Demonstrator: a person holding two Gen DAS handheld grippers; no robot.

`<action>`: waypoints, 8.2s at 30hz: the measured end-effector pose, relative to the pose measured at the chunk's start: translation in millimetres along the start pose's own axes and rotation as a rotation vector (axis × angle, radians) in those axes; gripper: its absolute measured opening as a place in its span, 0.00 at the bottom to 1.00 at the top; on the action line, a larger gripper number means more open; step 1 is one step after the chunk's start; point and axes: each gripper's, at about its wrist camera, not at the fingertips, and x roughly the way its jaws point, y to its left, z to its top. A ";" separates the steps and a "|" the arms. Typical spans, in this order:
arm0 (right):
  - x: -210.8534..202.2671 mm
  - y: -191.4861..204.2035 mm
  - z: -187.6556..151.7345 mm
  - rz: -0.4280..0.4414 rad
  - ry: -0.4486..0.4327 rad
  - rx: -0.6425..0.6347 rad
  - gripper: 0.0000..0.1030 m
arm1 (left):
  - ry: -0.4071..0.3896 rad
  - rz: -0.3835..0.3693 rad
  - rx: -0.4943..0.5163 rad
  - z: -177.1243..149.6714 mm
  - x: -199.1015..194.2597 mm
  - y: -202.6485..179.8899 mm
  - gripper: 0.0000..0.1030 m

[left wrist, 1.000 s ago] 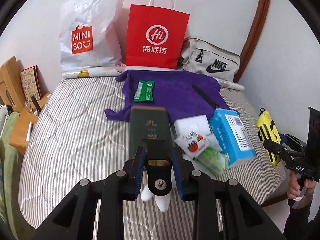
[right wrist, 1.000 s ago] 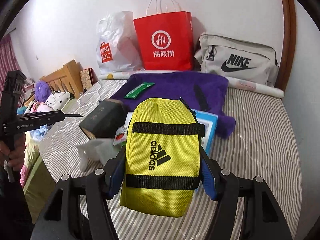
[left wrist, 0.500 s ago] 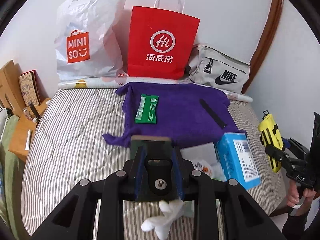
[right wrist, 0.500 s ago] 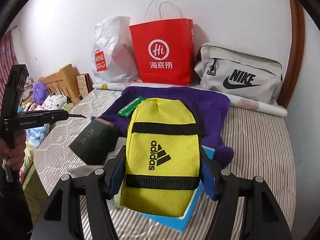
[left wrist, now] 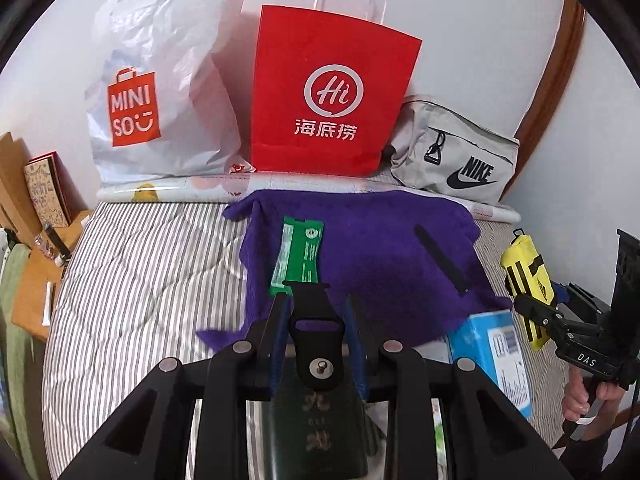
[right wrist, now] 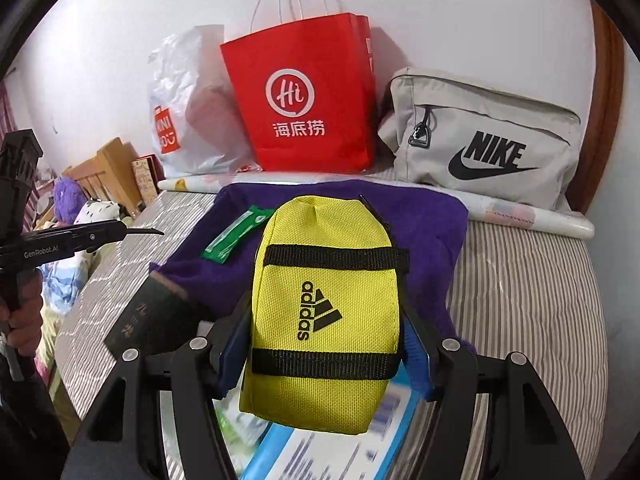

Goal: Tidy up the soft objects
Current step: 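Carry the black strap and yellow pouch toward the purple towel with both grippers, then lower the black strap and yellow pouch onto the purple towel and open both grippers, then withdraw both grippers from the towel back toward the item pile, then grasp the white glove with the left gripper while the right pinches the cartoon packet, then carry the white glove and cartoon packet toward the purple towel with both grippers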

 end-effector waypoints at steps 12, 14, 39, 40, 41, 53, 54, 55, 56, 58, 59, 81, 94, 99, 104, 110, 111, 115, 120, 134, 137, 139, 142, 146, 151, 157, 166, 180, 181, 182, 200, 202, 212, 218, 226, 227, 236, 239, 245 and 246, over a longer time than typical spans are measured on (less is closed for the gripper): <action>60.4 -19.7 29.0 -0.037 0.085 -0.004 0.63 | 0.070 -0.056 -0.011 29.6 64.8 5.4 0.25; 68.3 -23.0 31.0 -0.036 0.099 -0.003 0.63 | 0.075 -0.052 -0.005 33.0 72.3 5.0 0.25; 145.3 -37.4 32.1 -0.023 0.346 -0.025 0.64 | 0.247 -0.044 0.005 24.5 141.7 16.0 0.25; 146.0 -37.9 31.8 -0.016 0.345 -0.020 0.65 | 0.249 -0.044 0.006 23.7 141.5 15.8 0.25; 146.2 -38.5 31.4 -0.009 0.345 -0.015 0.68 | 0.254 -0.044 0.007 22.9 141.1 15.8 0.25; 132.1 -30.5 27.9 -0.111 0.328 -0.071 0.75 | 0.208 -0.025 0.055 19.2 112.7 9.2 0.57; 125.7 -30.2 28.6 -0.109 0.316 -0.066 0.75 | 0.196 -0.020 0.055 18.5 107.3 9.7 0.57; 119.2 -29.6 29.3 -0.105 0.304 -0.060 0.75 | 0.186 -0.019 0.054 18.0 103.0 10.4 0.57; 111.2 -27.9 29.9 -0.098 0.288 -0.053 0.75 | 0.169 -0.021 0.051 16.7 96.2 11.2 0.57; 93.9 -23.4 30.4 -0.077 0.254 -0.043 0.75 | 0.145 -0.021 0.049 13.3 84.1 12.6 0.57; 84.0 -20.1 29.6 -0.065 0.232 -0.041 0.75 | 0.126 -0.017 0.051 10.9 75.8 12.9 0.57; 38.3 125.7 -69.3 0.041 0.300 -0.240 0.65 | 0.103 -0.024 -0.031 -88.5 -28.2 45.7 0.57; 73.2 135.8 -76.7 -0.122 0.349 -0.274 0.40 | 0.145 -0.052 -0.114 -132.6 -20.1 75.6 0.57; 49.2 134.5 -76.1 -0.060 0.304 -0.282 0.18 | 0.159 -0.072 -0.114 -144.4 -17.2 72.2 0.57; 26.4 131.2 -77.1 0.005 0.244 -0.253 0.17 | 0.163 -0.102 -0.085 -147.9 -16.4 61.0 0.57; 19.8 128.1 -83.3 0.071 0.211 -0.214 0.05 | 0.169 -0.146 -0.070 -151.3 -13.3 47.1 0.57; 18.1 126.3 -83.4 0.073 0.202 -0.202 0.04 | 0.170 -0.153 -0.064 -152.2 -12.5 44.4 0.57; 0.0 116.6 -81.3 0.100 0.166 -0.146 0.04 | 0.163 -0.168 -0.016 -156.0 -12.9 30.8 0.57; -31.3 106.4 -91.7 0.101 0.118 -0.113 0.04 | 0.166 -0.230 0.059 -159.6 -7.7 11.5 0.57; -77.4 61.6 -157.4 0.068 0.142 -0.007 0.04 | 0.183 -0.154 0.218 -171.3 3.7 -28.6 0.11; -78.6 50.2 -170.3 0.059 0.155 0.021 0.04 | 0.177 -0.115 0.204 -179.4 -14.3 -18.8 0.11; -78.8 43.5 -177.8 0.037 0.160 0.032 0.04 | 0.172 -0.084 0.167 -185.5 -27.8 -4.0 0.11; -77.6 30.6 -186.7 0.018 0.167 0.067 0.04 | 0.170 -0.035 0.114 -193.0 -44.0 19.9 0.11; -79.2 22.7 -192.4 0.017 0.157 0.096 0.04 | 0.183 0.014 0.092 -197.3 -46.3 32.7 0.14; -84.4 23.3 -195.7 0.019 0.147 0.095 0.04 | 0.141 -0.028 0.135 -195.1 -41.5 13.0 0.68; -84.3 22.3 -197.8 0.008 0.141 0.105 0.04 | 0.183 0.095 0.191 -193.9 -9.3 -9.7 0.69; -69.8 22.0 -206.3 -0.006 0.168 0.099 0.04 | 0.148 0.105 0.149 -202.6 -4.0 -2.8 0.31; -75.5 34.8 -207.0 0.022 0.168 0.088 0.04 | 0.130 0.016 0.094 -205.6 -33.7 1.9 0.10; -77.4 36.4 -205.9 0.027 0.168 0.084 0.04 | 0.126 0.010 0.093 -204.9 -37.2 1.2 0.10; -79.9 38.4 -204.1 0.032 0.165 0.077 0.04 | 0.119 0.005 0.092 -204.0 -40.5 0.5 0.10; -113.0 45.9 -140.4 0.087 0.036 -0.007 0.04 | 0.009 0.001 0.080 -141.9 -82.7 -12.3 0.10; -111.7 45.1 -129.9 0.082 0.025 -0.023 0.04 | 0.013 0.008 0.073 -132.1 -79.9 -12.1 0.10; -94.6 23.0 -77.3 0.037 -0.010 0.015 0.04 | -0.020 0.051 0.053 -77.2 -74.5 -18.6 0.10; -78.2 13.6 -50.1 0.025 -0.012 0.024 0.04 | -0.036 0.070 0.036 -50.7 -66.5 -17.0 0.10; -53.3 12.1 -22.1 0.031 -0.011 0.011 0.04 | -0.018 0.064 0.024 -27.9 -38.8 -16.0 0.10; -49.1 12.2 -19.0 0.029 -0.010 0.007 0.04 | -0.015 0.061 0.024 -26.1 -35.4 -16.0 0.10; -3.7 5.4 4.9 0.050 0.028 0.018 0.04 | 0.021 0.038 0.020 -3.6 2.7 -8.2 0.10; 11.0 2.7 12.9 0.048 0.044 0.013 0.04 | 0.042 0.025 0.017 3.0 17.5 -4.1 0.10; 40.0 -9.6 29.0 0.032 0.065 0.000 0.04 | 0.088 -0.002 0.012 13.4 47.0 3.1 0.10; 45.3 -12.1 31.6 0.030 0.071 -0.003 0.04 | 0.097 -0.003 0.016 16.1 54.0 3.1 0.10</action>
